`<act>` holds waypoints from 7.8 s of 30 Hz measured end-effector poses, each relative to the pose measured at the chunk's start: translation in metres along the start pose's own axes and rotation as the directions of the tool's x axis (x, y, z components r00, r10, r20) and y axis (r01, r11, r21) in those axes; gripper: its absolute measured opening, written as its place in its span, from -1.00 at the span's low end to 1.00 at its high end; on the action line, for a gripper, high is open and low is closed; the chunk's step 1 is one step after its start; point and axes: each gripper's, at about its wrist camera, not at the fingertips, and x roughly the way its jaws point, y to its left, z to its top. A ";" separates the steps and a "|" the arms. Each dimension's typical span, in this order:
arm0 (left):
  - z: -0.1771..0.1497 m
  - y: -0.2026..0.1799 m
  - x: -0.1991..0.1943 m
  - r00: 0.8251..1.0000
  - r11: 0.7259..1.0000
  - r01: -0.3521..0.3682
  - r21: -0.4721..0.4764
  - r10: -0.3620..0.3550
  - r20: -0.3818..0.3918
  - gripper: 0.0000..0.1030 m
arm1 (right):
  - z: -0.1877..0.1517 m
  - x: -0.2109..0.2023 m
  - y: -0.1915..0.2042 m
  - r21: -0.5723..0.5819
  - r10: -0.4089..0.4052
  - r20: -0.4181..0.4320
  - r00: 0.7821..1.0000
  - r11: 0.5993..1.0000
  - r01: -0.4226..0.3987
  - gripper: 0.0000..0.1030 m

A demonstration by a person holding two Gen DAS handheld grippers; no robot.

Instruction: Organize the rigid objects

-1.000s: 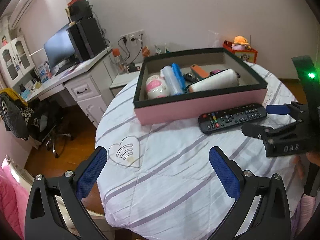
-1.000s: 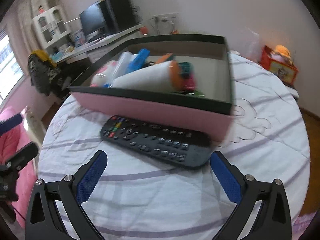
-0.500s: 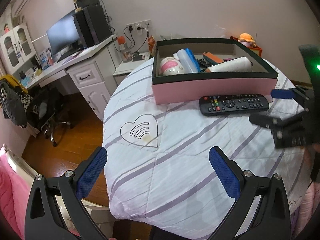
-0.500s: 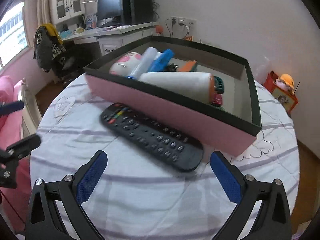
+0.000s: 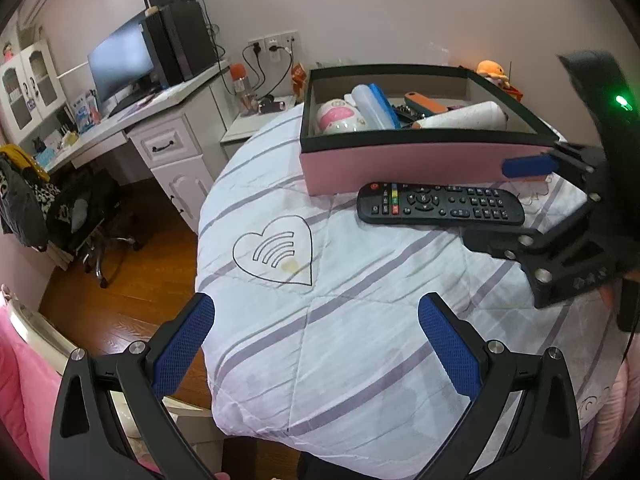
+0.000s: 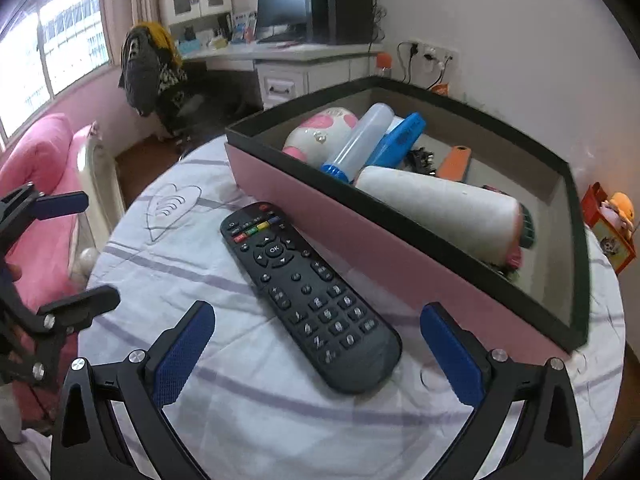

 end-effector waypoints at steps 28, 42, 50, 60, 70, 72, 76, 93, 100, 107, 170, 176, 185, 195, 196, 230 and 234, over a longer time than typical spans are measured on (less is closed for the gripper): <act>-0.010 -0.019 0.006 0.999 0.999 0.021 0.032 -0.020 -0.031 0.99 | -0.032 -0.005 0.027 0.119 0.001 -0.090 0.996 0.993 0.010 0.25; 0.007 -0.030 -0.040 0.993 1.000 0.016 0.013 -0.018 0.113 0.99 | -0.040 -0.055 0.027 0.148 -0.023 0.050 0.999 0.989 0.015 -0.14; 0.030 -0.041 -0.091 0.963 1.000 0.026 0.016 -0.030 0.266 1.00 | -0.022 -0.123 0.028 0.148 -0.102 0.199 0.975 0.986 0.073 -0.14; 0.064 -0.039 -0.136 0.915 1.000 0.001 0.014 -0.007 0.403 1.00 | 0.003 -0.175 0.020 0.148 -0.158 0.309 0.938 0.982 0.116 -0.14; 0.093 -0.035 -0.155 0.875 1.000 -0.018 -0.010 0.020 0.483 1.00 | 0.036 -0.203 0.014 0.132 -0.201 0.374 0.905 0.978 0.162 -0.14; 0.095 -0.034 -0.154 0.873 1.000 -0.025 -0.015 0.029 0.487 1.00 | 0.041 -0.203 0.013 0.125 -0.202 0.376 0.904 0.978 0.166 -0.14; 0.103 -0.033 -0.152 0.870 0.999 -0.028 -0.021 0.035 0.492 1.00 | 0.047 -0.201 0.011 0.120 -0.201 0.376 0.904 0.979 0.168 -0.14; 0.153 -0.042 -0.086 0.897 0.999 -0.038 0.010 0.029 0.441 1.00 | 0.082 -0.147 -0.045 0.139 -0.208 0.292 0.933 0.975 0.173 -0.14; 0.169 -0.048 -0.024 0.937 0.999 -0.036 0.024 0.025 0.349 1.00 | 0.078 -0.086 -0.091 0.213 -0.195 0.175 0.965 0.964 0.157 -0.14; 0.173 -0.053 0.021 0.963 0.999 -0.034 0.033 0.023 0.270 1.00 | 0.064 -0.031 -0.130 0.282 -0.209 0.047 0.977 0.941 0.188 -0.14; 0.163 -0.078 -0.016 0.973 0.997 0.026 0.076 -0.043 0.229 1.00 | 0.043 -0.123 -0.108 0.317 -0.392 0.140 0.909 0.888 0.334 1.00; 0.174 -0.088 0.015 0.983 0.995 0.034 0.097 -0.051 0.176 1.00 | 0.044 -0.103 -0.128 0.327 -0.383 0.110 0.917 0.885 0.331 1.00; 0.179 -0.096 0.032 0.988 0.993 0.034 0.115 -0.050 0.145 1.00 | 0.045 -0.089 -0.138 0.334 -0.361 0.093 0.928 0.889 0.312 1.00; 0.171 -0.086 -0.008 0.975 0.994 0.015 0.108 -0.039 0.219 1.00 | 0.046 -0.122 -0.118 0.335 -0.374 0.148 0.915 0.890 0.310 1.00; 0.169 -0.084 -0.017 0.971 0.995 0.012 0.102 -0.036 0.235 1.00 | 0.046 -0.128 -0.114 0.335 -0.381 0.158 0.911 0.888 0.314 1.00; 0.020 0.002 -0.239 0.840 0.992 -0.016 -0.128 0.083 0.536 1.00 | -0.023 -0.282 0.091 0.387 -0.530 0.460 0.712 0.842 0.376 1.00; 0.012 0.004 -0.248 0.832 0.991 -0.014 -0.132 0.085 0.549 1.00 | -0.025 -0.285 0.101 0.381 -0.528 0.467 0.710 0.844 0.377 1.00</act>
